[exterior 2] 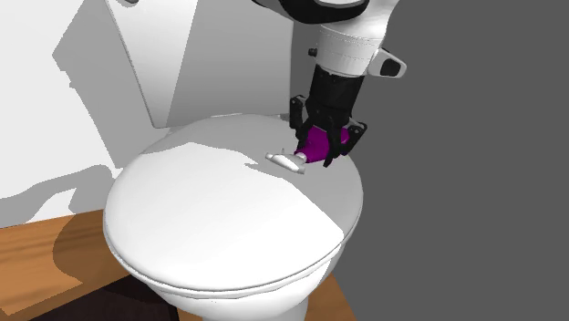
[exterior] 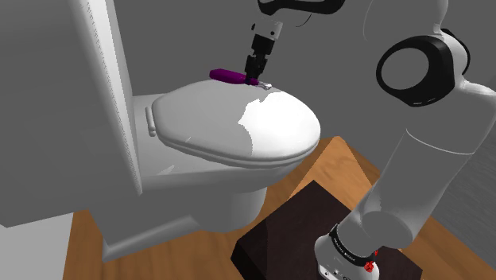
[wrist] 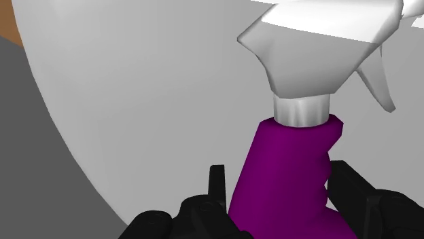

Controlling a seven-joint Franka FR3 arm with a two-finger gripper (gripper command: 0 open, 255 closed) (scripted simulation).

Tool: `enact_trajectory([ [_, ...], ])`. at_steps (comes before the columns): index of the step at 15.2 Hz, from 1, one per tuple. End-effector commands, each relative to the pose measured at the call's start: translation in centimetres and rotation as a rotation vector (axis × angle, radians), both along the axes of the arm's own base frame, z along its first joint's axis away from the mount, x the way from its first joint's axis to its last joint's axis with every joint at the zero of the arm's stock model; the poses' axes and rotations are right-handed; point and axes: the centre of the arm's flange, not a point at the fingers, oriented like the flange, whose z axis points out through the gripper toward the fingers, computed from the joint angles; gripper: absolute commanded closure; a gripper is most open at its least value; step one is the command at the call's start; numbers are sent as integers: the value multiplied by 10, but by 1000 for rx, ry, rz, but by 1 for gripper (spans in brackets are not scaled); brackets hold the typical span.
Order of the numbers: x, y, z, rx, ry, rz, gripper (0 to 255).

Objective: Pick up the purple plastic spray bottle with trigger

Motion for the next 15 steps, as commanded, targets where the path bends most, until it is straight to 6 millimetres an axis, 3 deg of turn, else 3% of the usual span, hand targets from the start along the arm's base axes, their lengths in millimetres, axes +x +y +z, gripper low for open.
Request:
enact_trajectory([
  [1,0,1,5,0,0,1,255],
  [15,0,1,79,0,0,1,255],
])
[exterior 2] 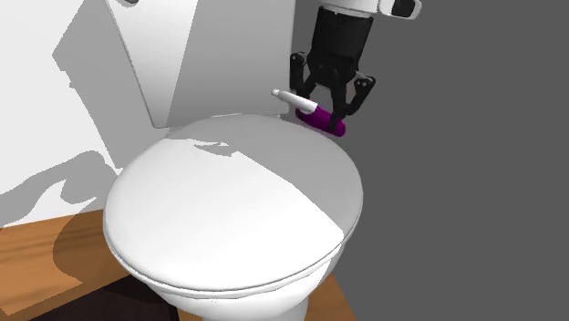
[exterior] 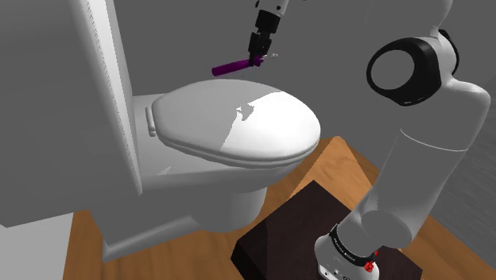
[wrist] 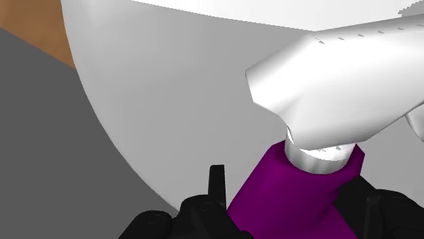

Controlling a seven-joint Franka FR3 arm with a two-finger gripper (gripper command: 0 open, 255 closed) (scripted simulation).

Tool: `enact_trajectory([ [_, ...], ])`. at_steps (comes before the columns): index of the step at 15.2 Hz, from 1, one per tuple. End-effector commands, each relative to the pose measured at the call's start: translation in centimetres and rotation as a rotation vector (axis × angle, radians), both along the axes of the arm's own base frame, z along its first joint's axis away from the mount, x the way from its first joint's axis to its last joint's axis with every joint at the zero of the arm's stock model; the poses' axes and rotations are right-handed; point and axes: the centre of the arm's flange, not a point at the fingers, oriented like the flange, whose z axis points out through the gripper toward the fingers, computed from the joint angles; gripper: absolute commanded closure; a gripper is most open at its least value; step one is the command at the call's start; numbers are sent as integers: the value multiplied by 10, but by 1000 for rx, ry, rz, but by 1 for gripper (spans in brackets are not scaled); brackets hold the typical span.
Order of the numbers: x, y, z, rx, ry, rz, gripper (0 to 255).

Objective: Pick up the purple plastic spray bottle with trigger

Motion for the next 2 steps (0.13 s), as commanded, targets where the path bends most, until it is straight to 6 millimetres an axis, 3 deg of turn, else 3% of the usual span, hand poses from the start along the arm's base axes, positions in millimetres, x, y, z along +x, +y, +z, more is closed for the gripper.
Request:
enact_trajectory([
  [1,0,-1,7,0,0,0,255],
  [2,0,-1,7,0,0,0,255],
])
